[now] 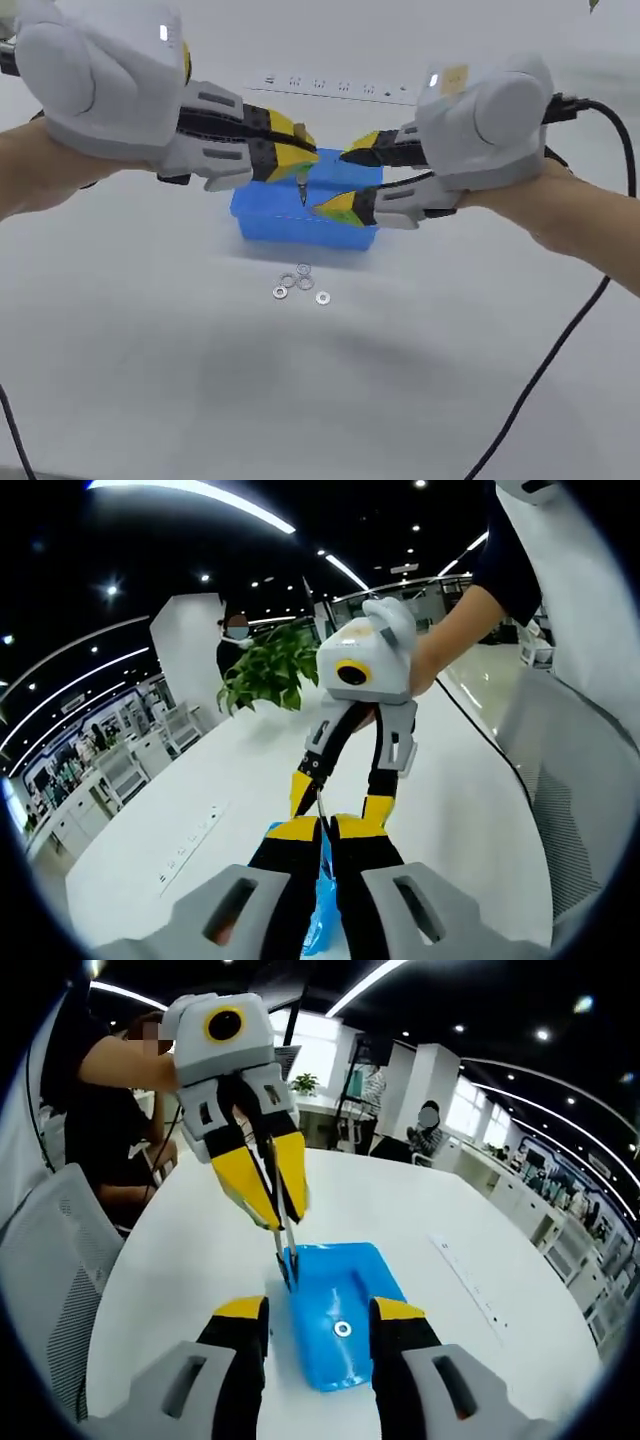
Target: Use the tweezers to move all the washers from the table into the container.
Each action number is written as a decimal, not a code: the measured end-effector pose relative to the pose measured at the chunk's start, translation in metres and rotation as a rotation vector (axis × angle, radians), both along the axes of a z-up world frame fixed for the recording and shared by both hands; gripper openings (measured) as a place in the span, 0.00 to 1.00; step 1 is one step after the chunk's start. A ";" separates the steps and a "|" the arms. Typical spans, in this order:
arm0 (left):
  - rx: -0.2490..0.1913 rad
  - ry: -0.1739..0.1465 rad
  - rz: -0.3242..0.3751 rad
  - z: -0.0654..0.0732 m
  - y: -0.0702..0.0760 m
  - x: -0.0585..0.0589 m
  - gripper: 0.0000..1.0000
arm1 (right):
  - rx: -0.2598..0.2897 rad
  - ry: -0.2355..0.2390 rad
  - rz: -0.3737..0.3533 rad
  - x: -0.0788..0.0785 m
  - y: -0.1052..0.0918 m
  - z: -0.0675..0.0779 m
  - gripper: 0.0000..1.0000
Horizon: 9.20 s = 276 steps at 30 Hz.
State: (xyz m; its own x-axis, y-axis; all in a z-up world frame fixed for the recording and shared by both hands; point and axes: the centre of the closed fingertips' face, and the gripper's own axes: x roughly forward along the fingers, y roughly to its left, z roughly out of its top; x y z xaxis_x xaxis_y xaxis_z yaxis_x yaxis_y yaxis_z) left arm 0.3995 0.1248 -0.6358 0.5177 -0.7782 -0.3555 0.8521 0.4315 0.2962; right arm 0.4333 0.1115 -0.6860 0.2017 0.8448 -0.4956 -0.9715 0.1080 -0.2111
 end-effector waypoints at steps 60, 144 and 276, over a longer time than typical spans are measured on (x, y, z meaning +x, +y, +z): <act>-0.107 0.128 0.065 -0.078 0.011 -0.044 0.07 | 0.005 0.284 -0.044 -0.092 -0.066 -0.074 0.81; -0.049 0.224 -0.006 -0.083 0.005 -0.046 0.07 | -0.015 0.312 0.280 -0.091 0.055 -0.085 0.13; -0.174 0.159 0.051 -0.016 0.006 0.036 0.53 | 0.070 0.087 0.120 0.004 0.044 -0.032 0.07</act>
State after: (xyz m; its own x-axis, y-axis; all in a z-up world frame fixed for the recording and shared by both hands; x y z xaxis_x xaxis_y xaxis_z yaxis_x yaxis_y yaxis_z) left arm 0.4352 0.1304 -0.6521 0.5064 -0.8090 -0.2986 0.8577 0.5082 0.0776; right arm 0.4375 0.1558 -0.7182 0.0557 0.8934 -0.4457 -0.9926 0.0014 -0.1213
